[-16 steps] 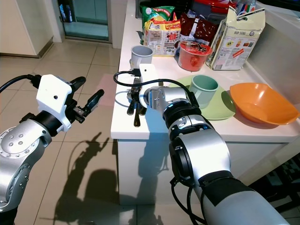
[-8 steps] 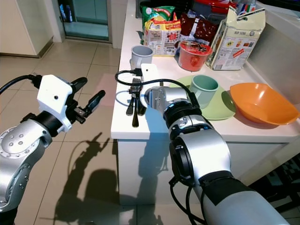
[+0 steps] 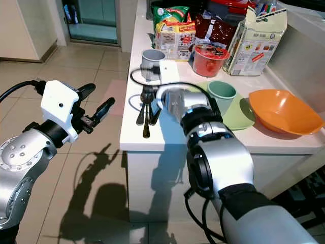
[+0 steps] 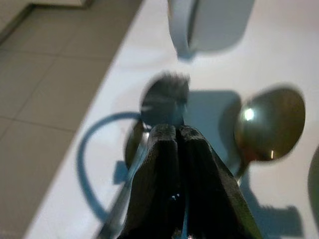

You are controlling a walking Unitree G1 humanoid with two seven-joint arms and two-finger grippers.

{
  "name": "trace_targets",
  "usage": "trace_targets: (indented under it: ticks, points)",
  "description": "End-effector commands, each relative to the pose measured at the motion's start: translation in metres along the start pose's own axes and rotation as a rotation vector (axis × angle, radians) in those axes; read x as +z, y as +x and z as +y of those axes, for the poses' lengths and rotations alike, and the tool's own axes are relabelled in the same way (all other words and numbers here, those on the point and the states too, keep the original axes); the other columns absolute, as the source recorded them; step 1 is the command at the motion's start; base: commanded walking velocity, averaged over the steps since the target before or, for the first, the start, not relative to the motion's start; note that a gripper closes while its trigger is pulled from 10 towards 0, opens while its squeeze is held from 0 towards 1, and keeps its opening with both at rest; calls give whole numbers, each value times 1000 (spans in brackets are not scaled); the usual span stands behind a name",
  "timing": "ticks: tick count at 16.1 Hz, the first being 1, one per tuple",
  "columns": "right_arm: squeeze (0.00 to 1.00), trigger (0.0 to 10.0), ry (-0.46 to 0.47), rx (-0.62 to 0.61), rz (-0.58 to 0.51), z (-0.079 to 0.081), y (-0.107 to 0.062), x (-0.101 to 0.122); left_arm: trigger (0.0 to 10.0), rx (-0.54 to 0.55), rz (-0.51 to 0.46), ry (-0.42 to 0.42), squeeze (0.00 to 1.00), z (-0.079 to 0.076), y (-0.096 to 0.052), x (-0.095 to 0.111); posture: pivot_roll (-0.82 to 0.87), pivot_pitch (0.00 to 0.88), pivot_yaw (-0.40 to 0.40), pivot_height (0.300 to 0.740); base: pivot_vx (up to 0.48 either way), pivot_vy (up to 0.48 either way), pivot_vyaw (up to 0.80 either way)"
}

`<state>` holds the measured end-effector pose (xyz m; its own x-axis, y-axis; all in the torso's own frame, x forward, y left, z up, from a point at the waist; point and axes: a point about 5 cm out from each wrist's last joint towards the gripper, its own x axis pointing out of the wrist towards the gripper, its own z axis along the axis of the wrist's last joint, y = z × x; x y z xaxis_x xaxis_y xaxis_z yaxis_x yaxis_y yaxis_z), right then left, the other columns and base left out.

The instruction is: Setting the table

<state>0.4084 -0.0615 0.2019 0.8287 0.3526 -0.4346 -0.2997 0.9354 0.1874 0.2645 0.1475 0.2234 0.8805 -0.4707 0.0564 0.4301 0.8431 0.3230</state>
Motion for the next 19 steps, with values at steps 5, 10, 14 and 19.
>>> trace_targets:
  ticks: [5,10,14,19]
  points:
    - [0,10000,-80,2,-90,6,-5,24,10000,1,-32,27,0,0,1,8,55,0,-102,740,0,0,0]
    - [0,10000,-122,150,-508,7,-48,52,10000,137,-30,-21,0,-1,10,5,36,0,-56,740,0,0,0]
    - [0,10000,-186,140,-607,-8,-108,-13,10000,168,-40,-40,0,-5,25,0,-23,0,-15,740,0,146,0]
    - [0,10000,-161,63,-547,-18,-130,-50,10000,229,-16,-49,0,-6,26,-16,-47,0,-12,740,0,378,-585]
